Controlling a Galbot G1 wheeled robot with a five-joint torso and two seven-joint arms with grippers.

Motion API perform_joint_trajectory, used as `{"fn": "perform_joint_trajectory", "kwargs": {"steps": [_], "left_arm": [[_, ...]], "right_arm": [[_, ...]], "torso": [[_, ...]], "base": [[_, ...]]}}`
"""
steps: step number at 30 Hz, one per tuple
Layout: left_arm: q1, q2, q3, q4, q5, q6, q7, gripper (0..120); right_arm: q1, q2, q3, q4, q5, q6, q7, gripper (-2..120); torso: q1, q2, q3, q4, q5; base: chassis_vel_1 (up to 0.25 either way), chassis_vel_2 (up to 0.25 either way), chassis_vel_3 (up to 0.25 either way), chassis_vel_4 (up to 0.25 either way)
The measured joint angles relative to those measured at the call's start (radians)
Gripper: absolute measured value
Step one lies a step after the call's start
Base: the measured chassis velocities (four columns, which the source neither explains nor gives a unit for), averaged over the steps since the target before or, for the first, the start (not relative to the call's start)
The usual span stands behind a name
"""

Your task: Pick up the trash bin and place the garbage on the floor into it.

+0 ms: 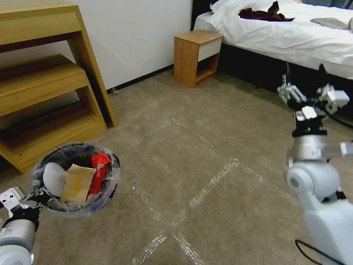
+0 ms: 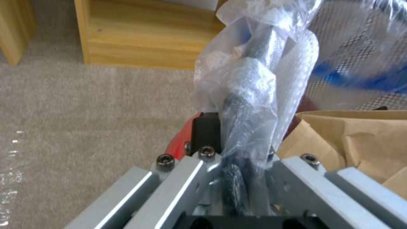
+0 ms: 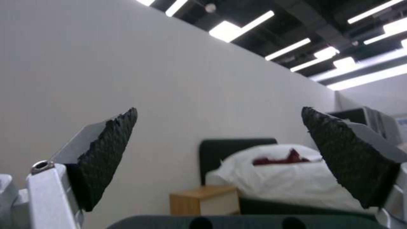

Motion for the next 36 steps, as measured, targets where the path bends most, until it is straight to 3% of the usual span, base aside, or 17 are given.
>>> {"fn": "perform_joint_trajectory", "kwargs": {"steps": [4, 12, 20, 36], "left_arm": [[0.011, 0.0, -0.001, -0.009, 0.009, -0.011, 0.005, 0], [0.013, 0.0, 0.003, -0.01, 0.033, -0.038, 0.023, 0], [0.035, -0.004, 0.008, -0.025, 0.049, -0.071, 0.038, 0], [0.057, -0.003, -0.001, -0.036, 0.033, -0.052, 0.03, 0]], "right_arm": [[-0.164, 0.077, 0.0, 0.05, -0.076, 0.001, 0.02, 99], [-0.287, 0.131, -0.066, 0.023, -0.17, 0.039, 0.021, 100], [-0.303, 0.162, -0.121, -0.101, -0.197, 0.086, 0.002, 100], [-0.305, 0.191, -0.077, -0.065, -0.182, 0.072, 0.001, 100]], "torso": [[0.0, 0.0, 0.0, -0.0002, -0.0001], [0.0, 0.0, 0.0, -0.0002, 0.0001], [0.0, 0.0, 0.0, -0.0001, 0.0001], [0.0, 0.0, 0.0, -0.0001, 0.0]], "base": [[0.0, 0.0, 0.0, 0.0], [0.0, 0.0, 0.0, 0.0], [0.0, 0.0, 0.0, 0.0], [0.0, 0.0, 0.0, 0.0]]}}
